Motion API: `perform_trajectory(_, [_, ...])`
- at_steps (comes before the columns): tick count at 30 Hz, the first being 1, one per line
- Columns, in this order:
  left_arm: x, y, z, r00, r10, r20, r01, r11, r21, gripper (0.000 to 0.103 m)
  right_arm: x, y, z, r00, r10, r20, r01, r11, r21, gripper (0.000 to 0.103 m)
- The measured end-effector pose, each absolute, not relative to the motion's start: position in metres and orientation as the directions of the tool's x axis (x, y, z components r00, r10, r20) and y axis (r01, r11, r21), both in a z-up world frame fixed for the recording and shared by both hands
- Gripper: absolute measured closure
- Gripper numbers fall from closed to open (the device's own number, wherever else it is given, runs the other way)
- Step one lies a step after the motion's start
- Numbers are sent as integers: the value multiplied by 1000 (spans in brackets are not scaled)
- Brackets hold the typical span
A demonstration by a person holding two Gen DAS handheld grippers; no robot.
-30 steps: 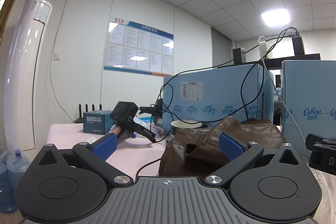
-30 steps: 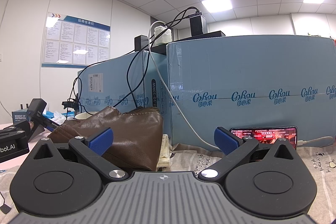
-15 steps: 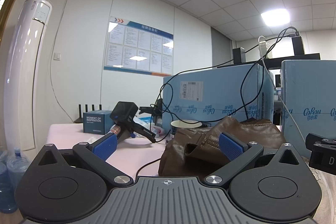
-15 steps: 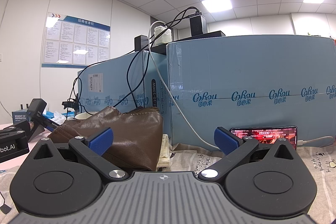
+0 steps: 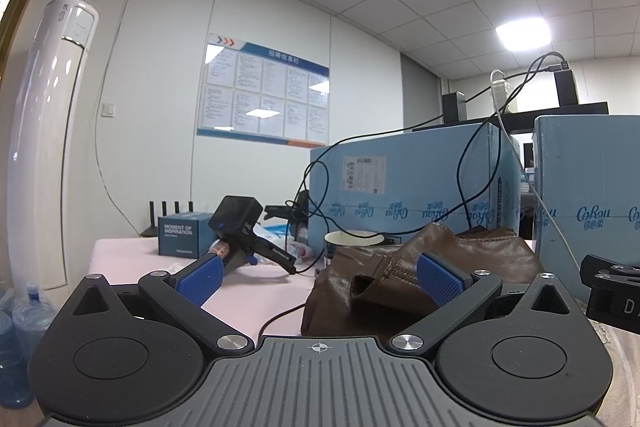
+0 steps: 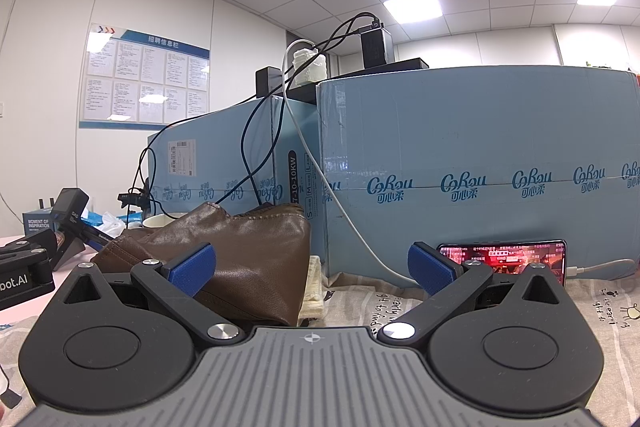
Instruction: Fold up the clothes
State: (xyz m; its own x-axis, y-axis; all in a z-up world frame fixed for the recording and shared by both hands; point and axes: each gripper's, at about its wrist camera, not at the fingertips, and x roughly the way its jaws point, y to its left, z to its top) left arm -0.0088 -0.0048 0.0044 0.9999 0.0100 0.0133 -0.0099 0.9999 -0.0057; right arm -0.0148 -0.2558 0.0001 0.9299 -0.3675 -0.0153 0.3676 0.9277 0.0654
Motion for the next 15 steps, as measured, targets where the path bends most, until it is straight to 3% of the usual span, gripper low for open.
perform_trajectory(15, [-8,-5,4,1000,1,16,-1,1000,-4,0,-15,-256,0,930,-367,-18,367,928,68,0])
